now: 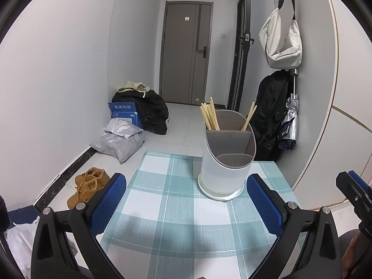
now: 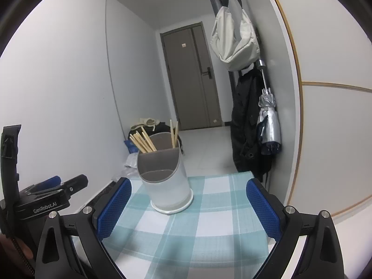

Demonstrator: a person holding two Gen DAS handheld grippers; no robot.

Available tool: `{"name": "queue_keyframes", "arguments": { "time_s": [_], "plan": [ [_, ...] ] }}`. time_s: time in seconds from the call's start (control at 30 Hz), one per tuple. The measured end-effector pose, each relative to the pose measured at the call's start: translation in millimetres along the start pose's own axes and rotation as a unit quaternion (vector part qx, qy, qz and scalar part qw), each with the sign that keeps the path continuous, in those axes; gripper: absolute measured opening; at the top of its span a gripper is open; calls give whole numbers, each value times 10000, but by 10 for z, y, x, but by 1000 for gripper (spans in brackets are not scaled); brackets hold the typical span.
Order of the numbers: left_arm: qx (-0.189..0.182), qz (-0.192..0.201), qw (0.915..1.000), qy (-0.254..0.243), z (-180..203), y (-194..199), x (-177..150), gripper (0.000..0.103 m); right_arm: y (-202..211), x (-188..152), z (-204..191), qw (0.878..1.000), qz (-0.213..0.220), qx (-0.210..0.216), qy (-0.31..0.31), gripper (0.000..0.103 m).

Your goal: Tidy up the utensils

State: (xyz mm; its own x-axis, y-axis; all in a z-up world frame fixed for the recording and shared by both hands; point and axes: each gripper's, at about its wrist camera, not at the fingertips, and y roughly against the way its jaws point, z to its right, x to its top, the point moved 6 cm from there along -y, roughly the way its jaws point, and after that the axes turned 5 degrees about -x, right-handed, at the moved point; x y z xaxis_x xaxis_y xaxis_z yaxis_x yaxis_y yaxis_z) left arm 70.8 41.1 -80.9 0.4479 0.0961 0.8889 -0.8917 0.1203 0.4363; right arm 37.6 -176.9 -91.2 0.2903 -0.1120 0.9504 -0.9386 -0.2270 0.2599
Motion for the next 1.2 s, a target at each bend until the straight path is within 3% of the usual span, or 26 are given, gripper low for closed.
{"name": "queue_keyframes", "arguments": {
  "time_s": [1.2],
  "plan": [
    [307, 209, 9993, -92, -12, 66, -8, 101, -22, -42, -4, 9999, -101, -90, 93, 100]
  ]
}}
